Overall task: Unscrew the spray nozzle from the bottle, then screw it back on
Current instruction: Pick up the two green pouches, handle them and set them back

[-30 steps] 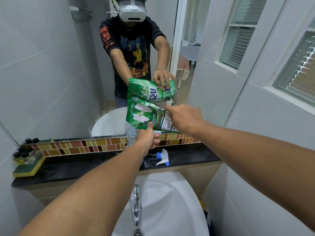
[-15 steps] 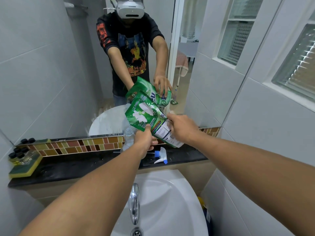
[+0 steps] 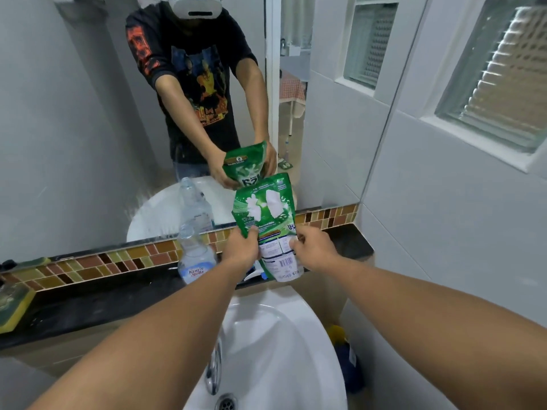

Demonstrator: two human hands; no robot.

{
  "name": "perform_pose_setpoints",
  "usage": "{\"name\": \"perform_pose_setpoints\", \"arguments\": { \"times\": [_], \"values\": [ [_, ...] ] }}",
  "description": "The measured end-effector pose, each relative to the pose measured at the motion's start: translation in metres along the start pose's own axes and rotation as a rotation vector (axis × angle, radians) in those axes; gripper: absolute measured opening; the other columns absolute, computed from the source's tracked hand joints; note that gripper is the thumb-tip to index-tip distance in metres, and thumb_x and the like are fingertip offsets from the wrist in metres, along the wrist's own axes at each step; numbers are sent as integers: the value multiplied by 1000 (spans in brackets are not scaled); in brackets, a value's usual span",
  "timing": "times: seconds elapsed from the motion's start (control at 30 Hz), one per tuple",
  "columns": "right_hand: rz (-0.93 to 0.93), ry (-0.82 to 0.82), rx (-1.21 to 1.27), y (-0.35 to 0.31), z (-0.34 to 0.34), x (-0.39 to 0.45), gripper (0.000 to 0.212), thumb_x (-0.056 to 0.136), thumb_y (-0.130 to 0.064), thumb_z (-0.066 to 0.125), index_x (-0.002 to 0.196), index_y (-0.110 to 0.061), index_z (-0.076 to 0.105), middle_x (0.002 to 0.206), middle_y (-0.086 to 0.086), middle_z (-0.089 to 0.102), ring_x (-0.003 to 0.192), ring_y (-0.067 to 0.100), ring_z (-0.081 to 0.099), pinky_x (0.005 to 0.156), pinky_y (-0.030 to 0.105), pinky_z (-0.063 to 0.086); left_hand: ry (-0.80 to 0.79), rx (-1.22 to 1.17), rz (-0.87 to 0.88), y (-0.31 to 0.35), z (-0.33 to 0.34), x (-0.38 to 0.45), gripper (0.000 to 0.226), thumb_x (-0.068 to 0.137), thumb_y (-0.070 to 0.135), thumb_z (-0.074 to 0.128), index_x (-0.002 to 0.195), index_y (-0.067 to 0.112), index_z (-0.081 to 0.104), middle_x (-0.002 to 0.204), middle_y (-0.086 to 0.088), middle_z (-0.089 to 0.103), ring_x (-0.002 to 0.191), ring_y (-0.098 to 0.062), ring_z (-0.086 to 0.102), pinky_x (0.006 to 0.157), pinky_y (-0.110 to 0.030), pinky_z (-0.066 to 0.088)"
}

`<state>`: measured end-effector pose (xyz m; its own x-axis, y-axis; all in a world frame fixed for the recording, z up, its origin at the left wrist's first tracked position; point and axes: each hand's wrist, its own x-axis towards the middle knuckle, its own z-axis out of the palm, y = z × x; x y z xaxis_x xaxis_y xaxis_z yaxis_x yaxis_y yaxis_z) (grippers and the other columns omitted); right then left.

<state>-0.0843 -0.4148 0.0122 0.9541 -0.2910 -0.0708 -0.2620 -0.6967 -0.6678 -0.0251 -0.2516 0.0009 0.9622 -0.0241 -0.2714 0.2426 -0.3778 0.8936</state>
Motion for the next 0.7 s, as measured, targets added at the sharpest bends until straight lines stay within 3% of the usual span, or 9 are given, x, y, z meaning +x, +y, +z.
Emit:
{"name": "perform_pose_setpoints", "arguments": {
  "times": [0.17,0.47,0.57,0.63,0.7],
  "values": [
    [146,33,94,50,-7,1,9,101,-20,61,99,-12,66,106,7,74,99,29,69,88,54,59,-106,105,35,1,46,3,36,112,39,43,131,13,58,120,-17,75,108,-40,73,101,-55,58],
    [257,143,157,120,-45,26,13,98,-20,60,95,-8,62,88,6,72,89,29,68,79,44,58,-187,176,110,29,127,12,35,113,35,42,130,11,60,126,-16,73,112,-38,71,104,-53,56],
    [264,150,176,134,-57,40,9,99,-21,60,94,-15,63,94,2,73,91,27,68,81,40,56,-172,215,161,41,148,20,36,113,33,41,133,11,61,130,-15,71,118,-37,68,106,-44,52],
    [264,149,193,144,-64,49,4,100,-20,61,97,-21,64,100,3,72,94,27,67,79,32,50,-159,252,193,49,160,25,36,113,32,41,133,10,61,132,-16,70,119,-37,66,98,-37,48],
    [270,156,199,152,-70,58,8,100,-21,62,106,-20,67,100,2,71,94,26,65,77,29,45,-166,266,214,55,170,30,36,113,32,41,132,10,61,132,-16,71,118,-37,67,102,-41,51]
  ]
}}
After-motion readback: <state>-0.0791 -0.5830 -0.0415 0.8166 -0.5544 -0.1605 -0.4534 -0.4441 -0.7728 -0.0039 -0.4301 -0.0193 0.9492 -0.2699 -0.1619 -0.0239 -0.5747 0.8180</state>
